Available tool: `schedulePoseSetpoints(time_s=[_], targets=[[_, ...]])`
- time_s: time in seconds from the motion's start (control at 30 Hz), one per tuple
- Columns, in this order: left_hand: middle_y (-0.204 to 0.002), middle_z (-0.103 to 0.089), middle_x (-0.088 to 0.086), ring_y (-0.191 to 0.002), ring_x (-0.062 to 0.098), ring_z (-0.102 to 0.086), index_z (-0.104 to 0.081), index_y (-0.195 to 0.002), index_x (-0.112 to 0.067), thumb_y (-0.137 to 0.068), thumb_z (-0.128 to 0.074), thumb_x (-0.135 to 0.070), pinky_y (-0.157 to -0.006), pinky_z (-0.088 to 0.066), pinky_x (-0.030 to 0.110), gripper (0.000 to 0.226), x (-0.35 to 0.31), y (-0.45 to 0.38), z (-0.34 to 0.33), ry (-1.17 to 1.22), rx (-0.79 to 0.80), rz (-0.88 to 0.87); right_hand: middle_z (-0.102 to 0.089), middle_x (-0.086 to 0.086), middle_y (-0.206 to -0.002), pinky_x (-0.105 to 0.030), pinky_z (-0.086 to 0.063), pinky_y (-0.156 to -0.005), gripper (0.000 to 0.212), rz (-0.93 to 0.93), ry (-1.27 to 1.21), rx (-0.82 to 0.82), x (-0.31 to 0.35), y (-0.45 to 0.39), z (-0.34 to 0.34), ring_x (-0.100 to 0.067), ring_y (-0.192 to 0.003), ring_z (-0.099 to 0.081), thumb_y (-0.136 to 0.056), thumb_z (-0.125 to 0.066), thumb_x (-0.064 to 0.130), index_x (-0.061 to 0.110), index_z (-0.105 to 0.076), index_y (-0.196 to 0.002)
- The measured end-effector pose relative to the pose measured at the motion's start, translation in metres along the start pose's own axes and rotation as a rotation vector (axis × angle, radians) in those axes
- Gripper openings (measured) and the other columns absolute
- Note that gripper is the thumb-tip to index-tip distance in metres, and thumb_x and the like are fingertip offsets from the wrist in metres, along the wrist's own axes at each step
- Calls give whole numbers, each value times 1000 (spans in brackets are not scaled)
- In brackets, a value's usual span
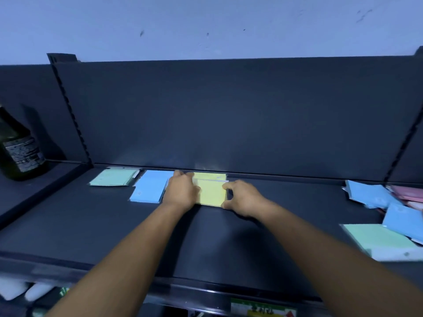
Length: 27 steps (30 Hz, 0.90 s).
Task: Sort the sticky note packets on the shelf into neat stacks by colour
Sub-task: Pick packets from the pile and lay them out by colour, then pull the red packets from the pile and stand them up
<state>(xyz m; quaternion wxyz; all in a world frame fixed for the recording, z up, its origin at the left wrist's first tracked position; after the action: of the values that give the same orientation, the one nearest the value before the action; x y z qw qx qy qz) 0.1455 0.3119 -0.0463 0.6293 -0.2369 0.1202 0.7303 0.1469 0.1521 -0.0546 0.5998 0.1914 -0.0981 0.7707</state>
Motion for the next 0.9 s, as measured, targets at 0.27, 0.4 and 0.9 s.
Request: schedulePoseSetpoints(time_s=[0.27, 0.4, 0.9], targets=[[-134, -42, 6, -121, 23, -45, -50, -118, -10, -88, -58, -42, -94, -36, 33, 44, -9, -4, -21, -308, 236, -196, -51, -2, -130, -30, -35, -87, 20, 30, 66, -53, 2, -14, -5, -27, -121, -41, -89, -61, 30, 17, -52, -101], [-151, -28, 9, -140, 23, -26, -39, -137, -7, -89, -59, -43, -110, -30, 33, 63, -17, -4, -23, -323, 235, -215, -45, -2, -138, -33, -36, -98, 34, 34, 90, -37, 0, -13, -1, -26, -126, -39, -91, -57, 34, 17, -50, -120], [-160, -13, 5, -148, 18, -10, -12, -152, -10, -95, -46, -45, -119, -13, 30, 75, -148, 43, -51, -343, 157, -520, -21, -3, -158, -34, -14, -116, 69, -87, 294, -129, -81, 63, 69, -20, -146, -17, -95, -48, 44, 12, -20, -150]])
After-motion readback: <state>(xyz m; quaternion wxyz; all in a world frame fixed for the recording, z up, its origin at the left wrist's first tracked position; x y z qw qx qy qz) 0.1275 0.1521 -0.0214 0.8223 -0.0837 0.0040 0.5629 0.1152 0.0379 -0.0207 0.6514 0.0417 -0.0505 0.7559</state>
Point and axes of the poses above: each hand's wrist, its own y-axis away from the middle knuckle, its own z-axis out of the back of the hand, x = y × z, the point moved 7 cm from there along -y, towards the middle knuckle
